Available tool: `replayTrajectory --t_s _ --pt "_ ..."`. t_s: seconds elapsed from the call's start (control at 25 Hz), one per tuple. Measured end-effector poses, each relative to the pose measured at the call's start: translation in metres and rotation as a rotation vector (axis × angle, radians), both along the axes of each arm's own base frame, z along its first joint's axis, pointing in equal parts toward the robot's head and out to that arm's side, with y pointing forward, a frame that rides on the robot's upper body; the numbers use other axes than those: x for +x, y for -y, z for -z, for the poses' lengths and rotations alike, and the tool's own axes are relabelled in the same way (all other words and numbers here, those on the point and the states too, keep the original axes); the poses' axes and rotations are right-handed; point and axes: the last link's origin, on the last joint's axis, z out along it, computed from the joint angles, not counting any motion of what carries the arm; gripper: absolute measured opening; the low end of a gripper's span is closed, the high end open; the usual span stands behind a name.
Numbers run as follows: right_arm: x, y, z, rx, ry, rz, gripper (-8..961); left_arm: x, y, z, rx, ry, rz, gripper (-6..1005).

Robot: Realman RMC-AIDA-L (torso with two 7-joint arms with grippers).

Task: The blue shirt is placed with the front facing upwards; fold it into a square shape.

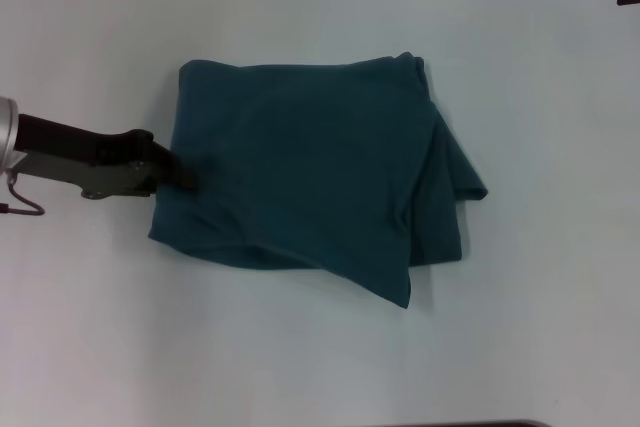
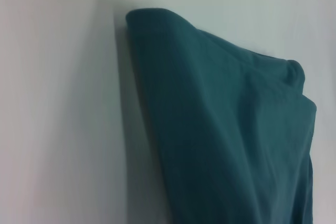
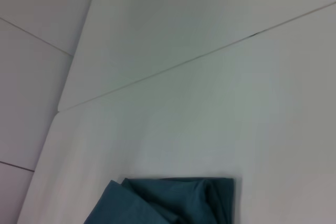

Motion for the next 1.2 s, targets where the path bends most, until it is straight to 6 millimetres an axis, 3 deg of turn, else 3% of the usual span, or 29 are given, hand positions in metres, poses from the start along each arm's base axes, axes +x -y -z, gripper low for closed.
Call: replayTrajectory --t_s 0.24,0.48,0.8,1.0,1.2 --pt "0.0 0.0 0.001 -0.003 0.001 -0.001 920 -0.004 0.006 0.001 -0.064 -0.042 0.007 123" --pt "-0.001 -0.001 0.002 -0.002 0.004 -0.007 919 -0.012 0.003 -0.012 -0.006 -0.046 -0.024 360" --pt "-0.001 0.0 0.003 -0.009 0.003 -0.015 918 -0.02 0.004 -0.049 0.137 -0.006 -0.032 438" --pt "-0.003 0.0 0.006 -0.012 0.009 -0.044 918 -0.009 0.015 -0.059 0.21 0.158 0.155 463" --pt "-0.01 -0.003 0.013 -0.023 0.006 -0.079 917 0.01 0.037 -0.046 0.273 0.371 0.444 458"
